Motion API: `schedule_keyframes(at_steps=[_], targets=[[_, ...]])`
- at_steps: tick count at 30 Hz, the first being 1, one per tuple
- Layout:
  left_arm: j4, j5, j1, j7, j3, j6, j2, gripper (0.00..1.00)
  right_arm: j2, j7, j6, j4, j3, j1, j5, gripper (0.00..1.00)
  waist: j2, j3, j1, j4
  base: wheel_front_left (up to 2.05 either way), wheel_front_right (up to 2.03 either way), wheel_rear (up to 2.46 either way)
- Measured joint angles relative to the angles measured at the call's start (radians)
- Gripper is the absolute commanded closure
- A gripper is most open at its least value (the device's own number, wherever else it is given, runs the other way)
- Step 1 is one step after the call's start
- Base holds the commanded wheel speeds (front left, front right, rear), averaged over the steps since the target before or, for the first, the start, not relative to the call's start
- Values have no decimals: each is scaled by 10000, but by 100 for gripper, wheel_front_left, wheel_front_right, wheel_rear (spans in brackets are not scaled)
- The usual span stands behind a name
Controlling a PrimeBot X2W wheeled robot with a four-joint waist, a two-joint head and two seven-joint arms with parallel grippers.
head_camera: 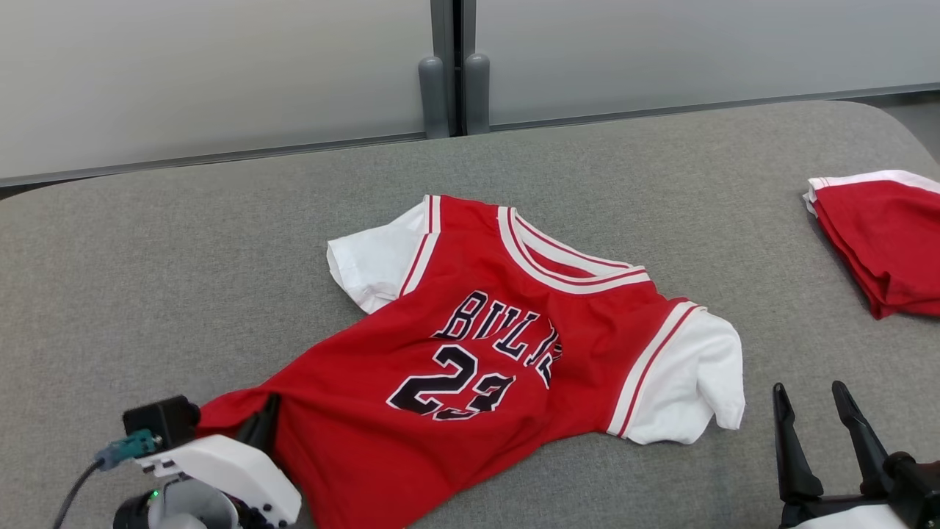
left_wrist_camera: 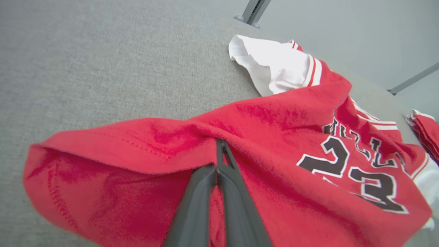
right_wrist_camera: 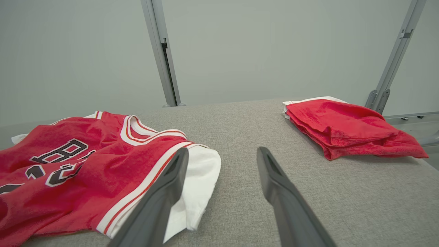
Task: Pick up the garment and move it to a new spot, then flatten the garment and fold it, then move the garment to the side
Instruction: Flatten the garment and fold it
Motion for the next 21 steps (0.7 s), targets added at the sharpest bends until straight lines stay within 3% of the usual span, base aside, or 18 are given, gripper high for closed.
schedule_keyframes(at_steps=[4,9,13,16,17,18,21], targets=[[-1093,71,-142,-412,813,410,533,100,-2,0,0,-27,-36,5,-44,0,0,33,0,60,0,0,0],[-1494,54,-291,-560,1325,690,677,100,-2,0,0,-29,4,-8,-90,0,0,117,-1,116,0,0,0],[-669,42,-570,-274,1175,656,518,100,0,0,0,0,117,-144,-92,0,0,204,0,77,0,0,0],[272,10,-758,-130,999,385,186,100,0,-2,0,13,194,-212,-94,0,0,259,-1,-17,0,0,0],[594,21,-802,-284,1064,253,77,60,0,0,0,13,192,-210,-94,0,0,277,0,-49,0,0,0],[911,17,-867,-382,1160,201,-33,0,-2,0,0,10,173,-210,-94,0,0,300,0,-75,0,0,0],[1544,23,-936,-573,1290,-132,-301,0,-2,0,0,12,123,-196,-92,0,0,364,0,-127,0,0,0]])
